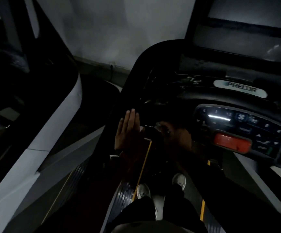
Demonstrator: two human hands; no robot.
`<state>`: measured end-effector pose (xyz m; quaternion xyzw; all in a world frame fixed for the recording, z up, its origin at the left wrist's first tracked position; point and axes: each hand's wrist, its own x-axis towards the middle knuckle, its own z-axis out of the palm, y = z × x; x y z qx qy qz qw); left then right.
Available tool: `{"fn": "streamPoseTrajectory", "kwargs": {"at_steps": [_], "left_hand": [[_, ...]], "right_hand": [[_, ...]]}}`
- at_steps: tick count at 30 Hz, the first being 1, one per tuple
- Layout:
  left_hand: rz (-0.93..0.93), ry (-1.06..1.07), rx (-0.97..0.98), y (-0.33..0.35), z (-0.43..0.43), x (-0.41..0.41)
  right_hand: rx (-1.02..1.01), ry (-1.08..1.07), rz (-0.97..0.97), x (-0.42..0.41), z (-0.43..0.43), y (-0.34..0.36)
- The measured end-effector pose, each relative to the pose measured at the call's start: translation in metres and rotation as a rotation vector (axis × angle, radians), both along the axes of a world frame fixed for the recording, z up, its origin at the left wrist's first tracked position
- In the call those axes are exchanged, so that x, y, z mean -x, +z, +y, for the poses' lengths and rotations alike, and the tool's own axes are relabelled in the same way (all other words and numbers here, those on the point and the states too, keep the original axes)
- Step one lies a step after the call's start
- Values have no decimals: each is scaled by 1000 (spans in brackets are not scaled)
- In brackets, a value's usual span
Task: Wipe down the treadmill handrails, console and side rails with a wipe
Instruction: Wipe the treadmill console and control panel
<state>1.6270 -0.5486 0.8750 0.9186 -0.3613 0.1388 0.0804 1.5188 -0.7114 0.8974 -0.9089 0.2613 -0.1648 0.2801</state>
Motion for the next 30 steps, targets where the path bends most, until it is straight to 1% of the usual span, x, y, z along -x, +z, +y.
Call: {"fn": "streamPoseTrajectory", "kwargs": {"at_steps": [3,4,6,8,10,11,12,14,15,17,18,19,22,25,28,30], "left_hand": [[79,72,-17,-9,19,-20],[123,92,-28,-9,25,-24],[138,118,-58,-16,34,-31],[204,127,-113,-17,36,-35],[236,99,-135,-19,35,-34],[256,104,-117,-20,34,-33],[291,123,-107,-19,34,-31],[298,150,-92,-15,34,-30],[297,136,-86,-13,34,-29],[370,85,-104,-6,35,-26],[407,70,-107,-3,36,-25],[403,68,-99,-2,36,-25],[310,103,-87,-7,35,-26],[284,117,-87,-14,33,-27],[275,108,-65,-13,34,-26],[291,87,-61,-9,35,-25]], "right_hand": [[256,112,106,-40,6,-7],[300,152,134,-54,9,-11],[322,205,212,-82,16,-23],[409,250,238,-98,25,-29],[456,289,254,-101,30,-25],[469,309,269,-97,26,-28],[444,341,322,-88,20,-32],[400,368,428,-62,-1,-36],[421,330,408,-48,-10,-37],[405,159,284,-30,-13,-32],[422,102,272,-28,-9,-36],[457,82,271,-33,-3,-38],[405,197,326,-67,27,-41],[447,267,313,-88,32,-35],[483,274,300,-55,11,-31],[470,202,332,-17,-7,-19]]}}
